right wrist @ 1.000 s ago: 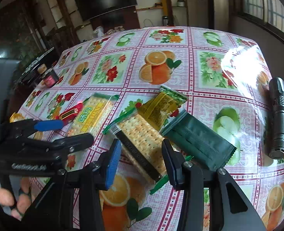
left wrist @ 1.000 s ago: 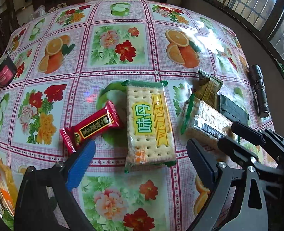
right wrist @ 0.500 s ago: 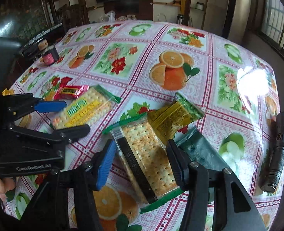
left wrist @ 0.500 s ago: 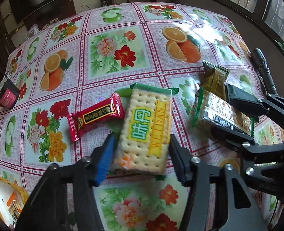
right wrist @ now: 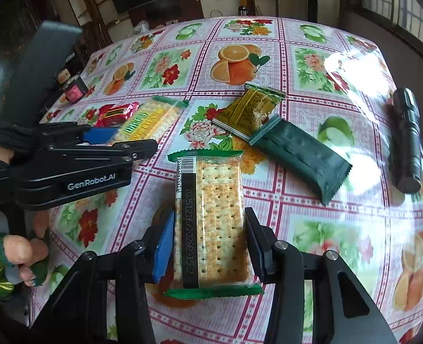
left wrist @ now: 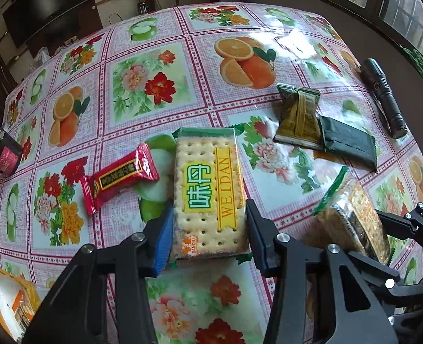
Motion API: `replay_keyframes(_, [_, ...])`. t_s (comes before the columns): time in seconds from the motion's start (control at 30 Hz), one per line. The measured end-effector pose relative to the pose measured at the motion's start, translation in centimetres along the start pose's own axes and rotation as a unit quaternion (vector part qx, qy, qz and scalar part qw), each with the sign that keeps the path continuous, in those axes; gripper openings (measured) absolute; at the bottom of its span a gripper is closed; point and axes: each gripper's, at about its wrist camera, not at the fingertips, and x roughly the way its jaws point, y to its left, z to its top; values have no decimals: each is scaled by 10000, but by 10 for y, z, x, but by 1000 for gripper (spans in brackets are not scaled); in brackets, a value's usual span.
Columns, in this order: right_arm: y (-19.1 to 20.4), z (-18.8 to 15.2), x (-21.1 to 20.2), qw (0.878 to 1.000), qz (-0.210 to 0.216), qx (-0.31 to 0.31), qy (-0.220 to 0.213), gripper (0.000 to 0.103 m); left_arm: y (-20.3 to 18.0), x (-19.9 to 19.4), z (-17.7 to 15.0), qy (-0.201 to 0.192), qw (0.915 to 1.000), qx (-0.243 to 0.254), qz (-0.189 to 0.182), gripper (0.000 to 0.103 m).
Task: Organize snacks
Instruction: 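Carry both cracker packs over the yellow tray and lower them in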
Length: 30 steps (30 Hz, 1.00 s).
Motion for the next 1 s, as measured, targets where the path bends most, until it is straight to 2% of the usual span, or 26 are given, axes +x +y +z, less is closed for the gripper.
replay_keyframes(0.13, [-2,-28,-31,9993,24,253,-288,46,0,-26,-35,-152,9995,-138,-224,48])
replay_keyframes(0.2, [-1,-44,-49,9981,129,370,-484,46,5,-57,-59,-527,9971,-264,-489,48])
replay_keyframes(0.27, [1,-57,-66,9961,303,472,-679,46,8,-93,-85,-923,9938,-358,-508,48])
replay_keyframes(0.4, [21,-78,-86,9935,498,429,-929,46,14,-158,-132,-1654,9850,-483,29,48])
replay_keyframes(0.5, [46,-86,-92,9923,627,175,-1056,46,22,-193,-162,-2079,9746,-611,571,48])
replay_keyframes(0.57, [63,-91,-95,9912,721,9,-1111,46,34,-207,-179,-2218,9682,-748,885,48])
replay_keyframes(0.83, [126,-102,-98,9865,981,-642,-1147,46,69,-252,-232,-2780,9412,-1193,1504,48])
replay_keyframes(1.0, [157,-105,-99,9829,1038,-950,-1190,46,82,-264,-248,-2897,9334,-1348,1632,48])
